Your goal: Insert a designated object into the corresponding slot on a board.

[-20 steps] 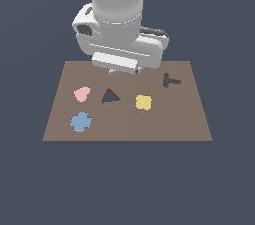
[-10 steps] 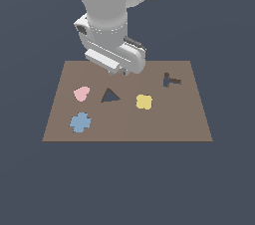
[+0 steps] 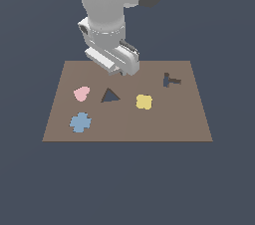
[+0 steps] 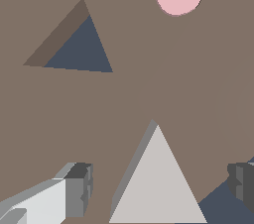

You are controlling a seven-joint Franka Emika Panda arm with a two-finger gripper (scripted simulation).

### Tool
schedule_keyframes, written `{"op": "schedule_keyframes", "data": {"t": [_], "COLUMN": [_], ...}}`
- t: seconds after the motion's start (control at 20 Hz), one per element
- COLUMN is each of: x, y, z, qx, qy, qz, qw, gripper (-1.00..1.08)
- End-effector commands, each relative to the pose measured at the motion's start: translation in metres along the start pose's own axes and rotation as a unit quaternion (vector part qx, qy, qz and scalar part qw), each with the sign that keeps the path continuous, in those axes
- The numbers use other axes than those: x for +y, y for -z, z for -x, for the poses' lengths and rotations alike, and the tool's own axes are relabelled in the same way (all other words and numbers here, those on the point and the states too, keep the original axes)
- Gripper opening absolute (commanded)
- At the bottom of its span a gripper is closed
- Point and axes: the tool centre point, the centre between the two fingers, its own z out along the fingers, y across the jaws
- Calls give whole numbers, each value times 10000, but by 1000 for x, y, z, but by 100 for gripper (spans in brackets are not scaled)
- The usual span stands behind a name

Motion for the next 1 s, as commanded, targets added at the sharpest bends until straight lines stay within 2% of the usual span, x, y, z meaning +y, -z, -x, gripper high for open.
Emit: {"op": "schedule_keyframes", "data": {"t": [0.0,0.8,0.85,0.95], "x": [0,-1,-1,-1], "y": [-1,-20,-20,-20], "z": [1,0,0,0], "qx": [6,0,0,0], "qy": [-40,-1,-1,-1], "qz": [-4,-7,-7,-7], "qw": [10000,10000,10000,10000], "gripper": [100,100,-100,-100]}}
